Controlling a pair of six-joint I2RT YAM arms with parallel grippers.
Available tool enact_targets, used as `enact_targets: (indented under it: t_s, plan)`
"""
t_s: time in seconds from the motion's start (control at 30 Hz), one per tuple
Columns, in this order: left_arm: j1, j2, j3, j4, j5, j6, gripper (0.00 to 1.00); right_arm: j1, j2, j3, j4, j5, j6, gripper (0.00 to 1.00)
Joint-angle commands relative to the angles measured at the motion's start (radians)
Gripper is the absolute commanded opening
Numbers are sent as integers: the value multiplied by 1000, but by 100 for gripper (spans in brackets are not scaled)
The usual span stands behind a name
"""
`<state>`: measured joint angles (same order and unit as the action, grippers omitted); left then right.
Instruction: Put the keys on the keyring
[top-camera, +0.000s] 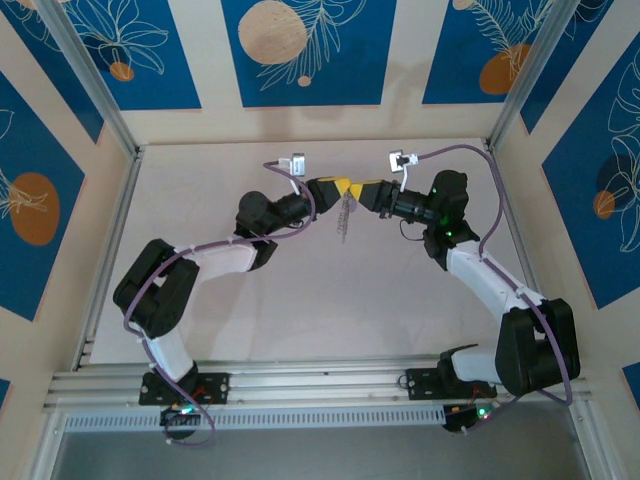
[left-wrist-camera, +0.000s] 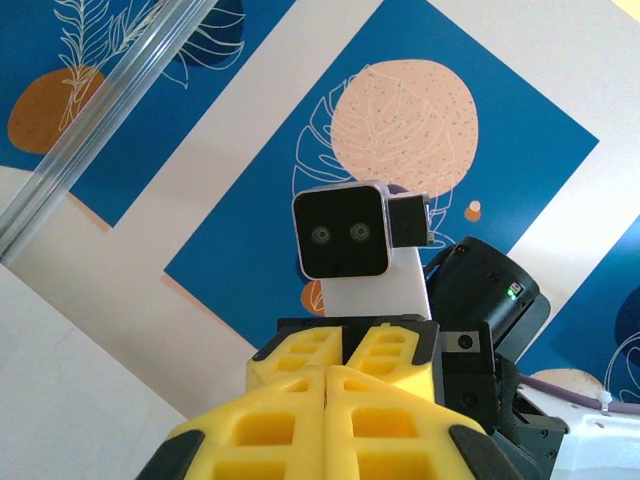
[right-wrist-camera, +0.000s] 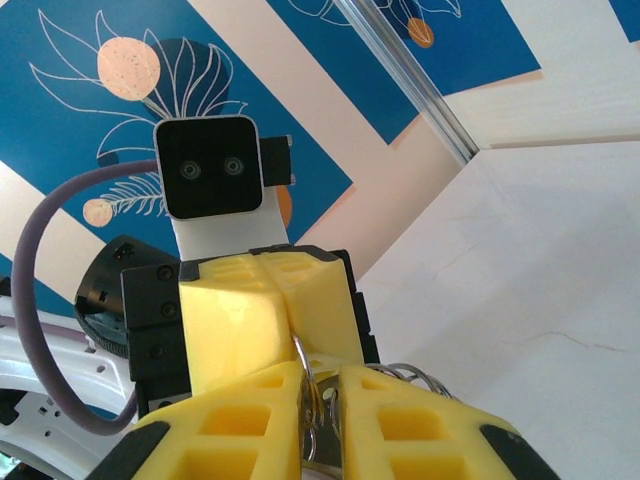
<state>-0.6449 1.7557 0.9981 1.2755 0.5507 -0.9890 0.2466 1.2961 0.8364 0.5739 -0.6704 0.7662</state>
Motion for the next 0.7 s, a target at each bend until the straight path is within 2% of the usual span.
enact_targets:
  t_s: [0.0, 0.23, 0.4, 0.67]
  plan:
    - [-11, -2, 46, 65, 17, 3, 0, 0, -26, -25, -11, -14, -12, 17]
    - [-12, 0, 46, 67, 20, 1, 0, -3, -23, -17, -5, -12, -11, 10]
    - [-13, 0, 42, 68, 20, 0, 0, -6, -21, -5, -1, -12, -6, 0]
    - [4, -29, 28, 29, 46, 38, 0, -39, -29, 2, -33, -34, -17, 0]
